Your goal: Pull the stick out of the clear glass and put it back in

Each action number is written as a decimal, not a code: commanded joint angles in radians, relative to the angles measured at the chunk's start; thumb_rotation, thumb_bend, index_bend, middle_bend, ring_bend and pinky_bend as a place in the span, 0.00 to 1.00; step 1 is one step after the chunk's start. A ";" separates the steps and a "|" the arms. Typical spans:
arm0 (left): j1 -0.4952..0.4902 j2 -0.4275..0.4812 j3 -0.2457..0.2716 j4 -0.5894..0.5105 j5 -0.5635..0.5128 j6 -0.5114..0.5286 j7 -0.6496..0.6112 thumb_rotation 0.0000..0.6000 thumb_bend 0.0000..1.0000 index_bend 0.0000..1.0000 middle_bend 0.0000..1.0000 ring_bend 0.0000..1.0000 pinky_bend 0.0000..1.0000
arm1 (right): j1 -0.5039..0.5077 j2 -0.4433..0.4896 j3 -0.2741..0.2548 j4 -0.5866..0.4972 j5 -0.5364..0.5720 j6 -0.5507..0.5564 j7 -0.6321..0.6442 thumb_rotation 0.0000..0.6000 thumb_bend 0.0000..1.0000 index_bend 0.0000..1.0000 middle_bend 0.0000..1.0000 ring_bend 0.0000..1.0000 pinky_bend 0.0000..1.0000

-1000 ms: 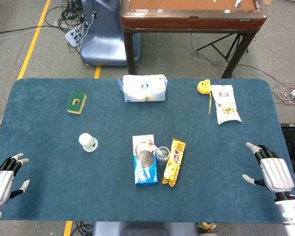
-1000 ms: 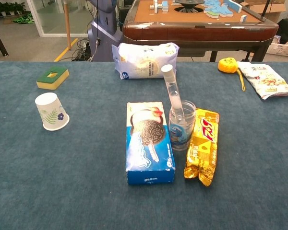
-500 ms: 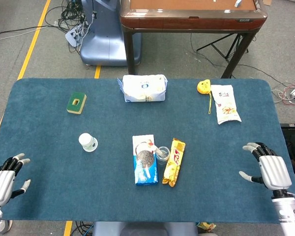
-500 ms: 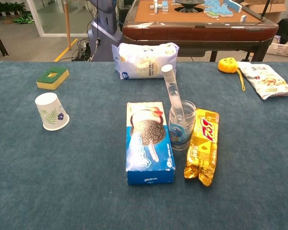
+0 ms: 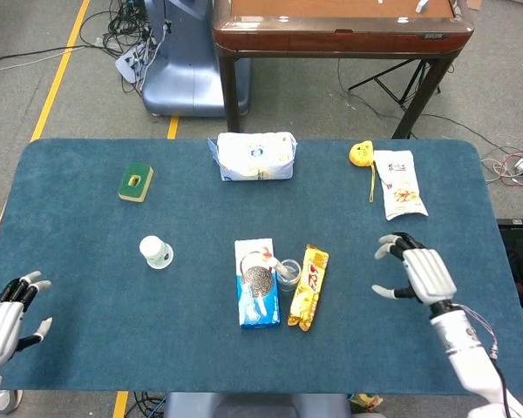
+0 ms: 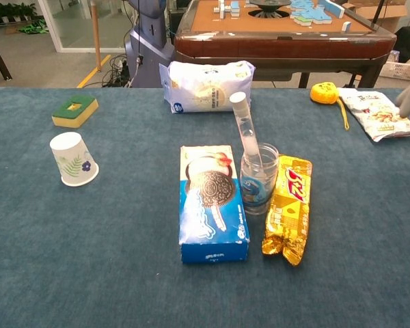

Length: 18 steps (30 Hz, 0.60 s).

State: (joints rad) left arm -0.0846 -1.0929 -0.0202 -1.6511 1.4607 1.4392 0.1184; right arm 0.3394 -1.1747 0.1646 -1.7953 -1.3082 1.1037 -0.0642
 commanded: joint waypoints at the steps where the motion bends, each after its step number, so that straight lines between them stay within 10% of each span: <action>1: 0.000 0.002 -0.001 0.001 -0.003 -0.001 -0.006 1.00 0.33 0.25 0.16 0.15 0.36 | 0.051 -0.040 0.023 -0.006 0.037 -0.048 -0.019 1.00 0.00 0.43 0.25 0.14 0.28; 18: 0.002 0.009 -0.001 0.002 -0.002 0.001 -0.024 1.00 0.33 0.25 0.16 0.15 0.36 | 0.218 -0.168 0.066 -0.022 0.166 -0.122 -0.181 1.00 0.00 0.47 0.24 0.13 0.28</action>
State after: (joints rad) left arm -0.0829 -1.0835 -0.0214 -1.6491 1.4591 1.4405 0.0945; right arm 0.5459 -1.3332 0.2268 -1.8213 -1.1555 0.9883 -0.2294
